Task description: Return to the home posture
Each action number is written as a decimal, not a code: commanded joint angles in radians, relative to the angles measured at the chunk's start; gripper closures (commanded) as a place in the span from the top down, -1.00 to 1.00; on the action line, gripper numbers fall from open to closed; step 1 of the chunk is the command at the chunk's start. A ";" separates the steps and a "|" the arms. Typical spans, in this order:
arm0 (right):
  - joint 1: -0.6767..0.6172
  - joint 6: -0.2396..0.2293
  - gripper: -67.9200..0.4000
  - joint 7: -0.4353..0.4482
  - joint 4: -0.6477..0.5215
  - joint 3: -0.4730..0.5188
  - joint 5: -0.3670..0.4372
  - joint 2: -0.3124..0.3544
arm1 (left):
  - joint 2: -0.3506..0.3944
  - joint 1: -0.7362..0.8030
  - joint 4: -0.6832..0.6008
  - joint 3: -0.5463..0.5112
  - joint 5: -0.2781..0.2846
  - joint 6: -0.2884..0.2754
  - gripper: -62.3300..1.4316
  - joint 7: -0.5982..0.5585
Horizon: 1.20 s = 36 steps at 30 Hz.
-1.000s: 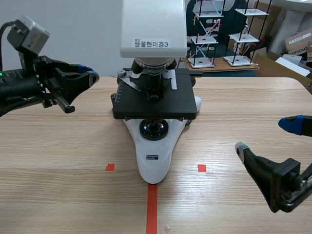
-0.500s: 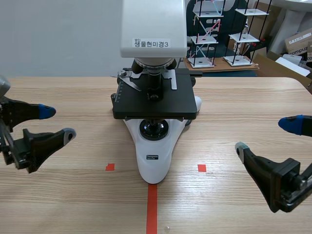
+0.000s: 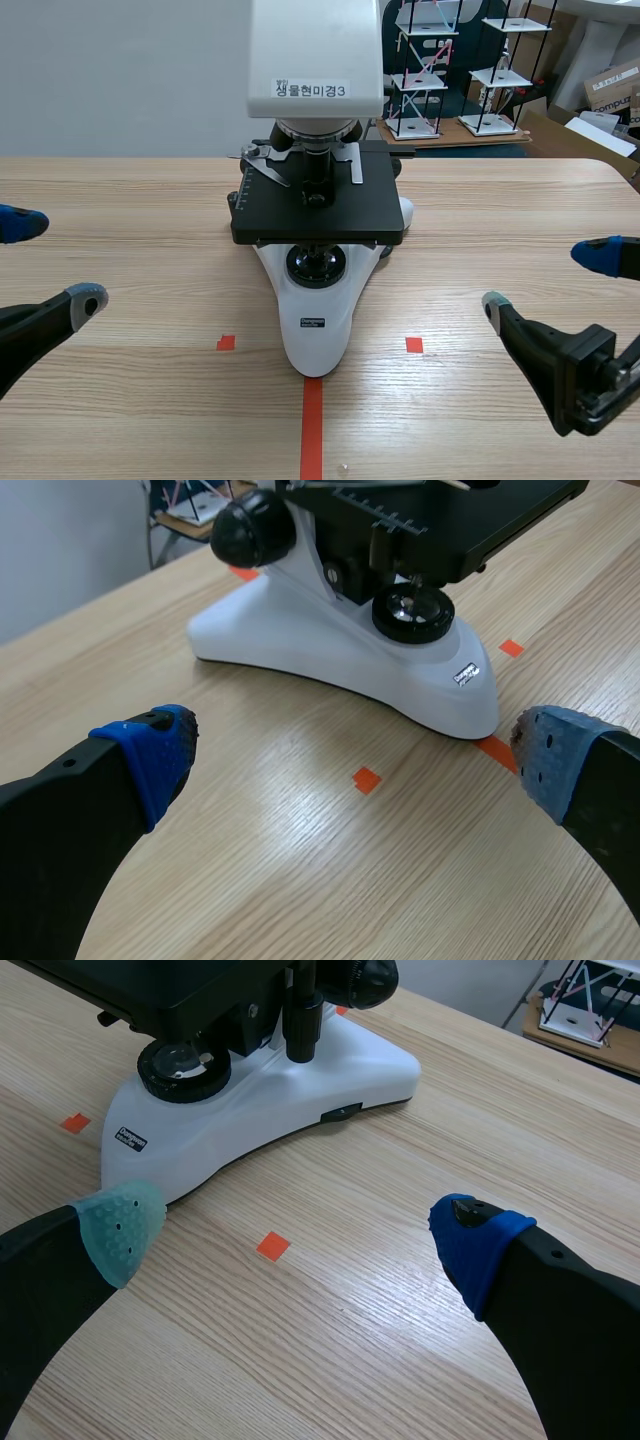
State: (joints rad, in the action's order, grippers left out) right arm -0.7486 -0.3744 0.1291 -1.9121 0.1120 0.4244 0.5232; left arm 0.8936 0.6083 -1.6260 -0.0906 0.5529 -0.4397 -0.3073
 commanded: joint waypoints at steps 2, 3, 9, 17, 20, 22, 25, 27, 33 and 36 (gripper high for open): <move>0.001 0.000 0.70 0.011 -0.009 0.011 0.010 0.000 | -0.078 0.055 -0.063 -0.057 -0.062 -0.001 1.00 -0.010; 0.001 0.000 0.70 0.011 -0.009 0.011 0.010 0.000 | -0.103 0.078 -0.088 -0.079 -0.092 -0.001 1.00 -0.010; 0.001 0.000 0.70 0.011 -0.009 0.011 0.010 0.000 | -0.235 0.169 -0.190 -0.141 -0.226 -0.001 1.00 -0.010; 0.001 0.000 0.70 0.011 -0.009 0.011 0.010 0.000 | -0.326 0.190 -0.223 -0.142 -0.312 -0.001 1.00 -0.010; 0.001 0.000 0.70 0.011 -0.009 0.011 0.010 0.000 | -0.328 0.190 -0.223 -0.142 -0.311 -0.001 1.00 -0.010; 0.001 0.000 0.70 0.011 -0.009 0.011 0.010 0.000 | -0.328 0.190 -0.223 -0.142 -0.311 -0.001 1.00 -0.010; 0.001 0.000 0.70 0.011 -0.009 0.011 0.010 0.000 | -0.331 0.190 -0.223 -0.142 -0.311 -0.002 1.00 -0.010; 0.001 0.000 0.70 0.011 -0.009 0.011 0.010 0.000 | -0.342 0.190 -0.223 -0.142 -0.312 -0.002 1.00 -0.010; 0.001 0.000 0.70 0.011 -0.009 0.011 0.010 0.000 | -0.381 0.189 -0.223 -0.142 -0.360 -0.014 1.00 -0.011; 0.001 0.000 0.70 0.011 -0.009 0.011 0.010 0.000 | -0.401 0.189 -0.223 -0.142 -0.369 -0.021 1.00 -0.011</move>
State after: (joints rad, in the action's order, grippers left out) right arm -0.7486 -0.3744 0.1291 -1.9121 0.1120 0.4244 0.5232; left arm 0.5011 0.8005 -1.8370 -0.2352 0.1722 -0.4652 -0.3042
